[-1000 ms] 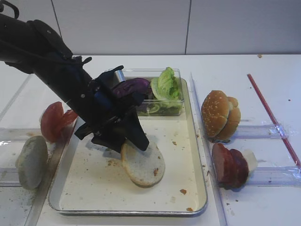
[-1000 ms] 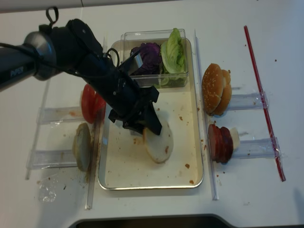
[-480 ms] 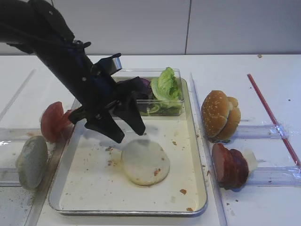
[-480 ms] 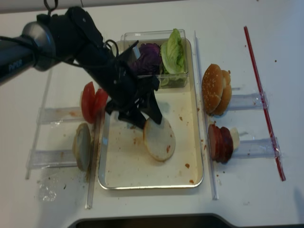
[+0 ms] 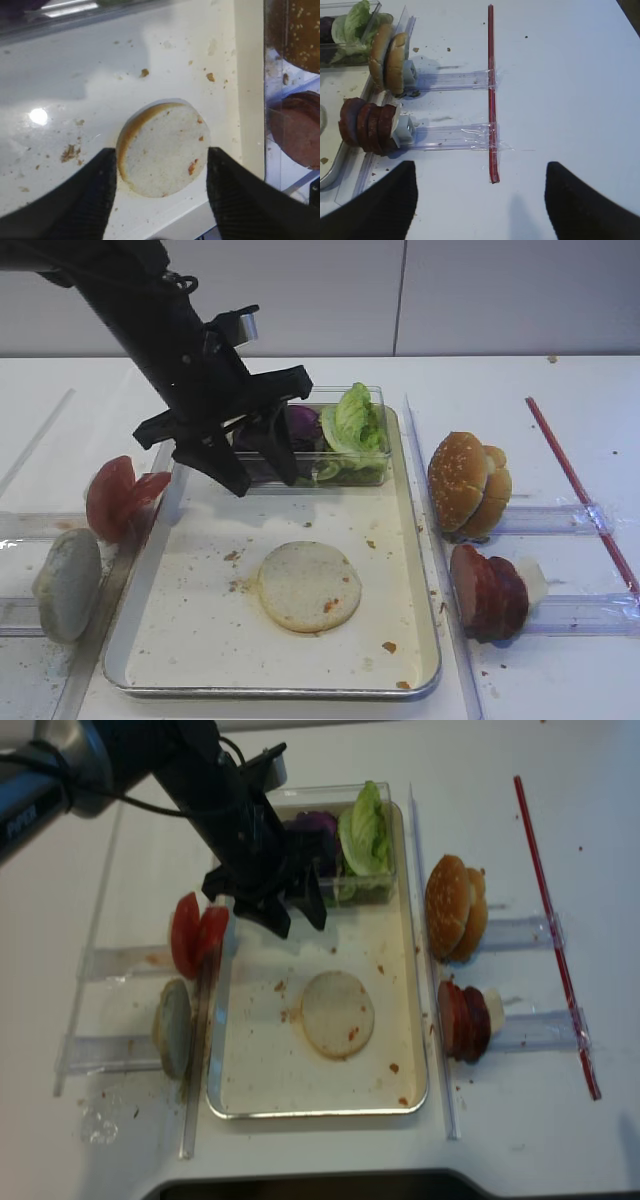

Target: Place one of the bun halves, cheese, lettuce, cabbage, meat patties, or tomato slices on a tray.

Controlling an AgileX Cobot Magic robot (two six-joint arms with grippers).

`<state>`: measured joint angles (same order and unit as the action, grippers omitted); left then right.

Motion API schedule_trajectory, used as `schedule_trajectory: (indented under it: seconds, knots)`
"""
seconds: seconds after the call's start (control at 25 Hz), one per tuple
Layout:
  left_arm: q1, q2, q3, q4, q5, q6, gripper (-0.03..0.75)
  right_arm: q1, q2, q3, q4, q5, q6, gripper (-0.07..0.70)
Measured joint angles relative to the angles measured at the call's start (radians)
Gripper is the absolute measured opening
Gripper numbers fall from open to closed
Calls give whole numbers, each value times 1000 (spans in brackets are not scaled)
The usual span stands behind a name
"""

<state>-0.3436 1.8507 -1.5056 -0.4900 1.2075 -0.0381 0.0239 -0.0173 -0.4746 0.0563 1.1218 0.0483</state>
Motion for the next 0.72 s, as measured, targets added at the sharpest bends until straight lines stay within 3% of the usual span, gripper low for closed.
schedule_trajectory:
  seconds: [0.44,0.72]
  knots:
    - [-15,-173,-10,388,20,-117,370,0,0,0,0,0,0,531]
    - [116,-279,55,467,24,-108,370,0,0,0,0,0,0,531]
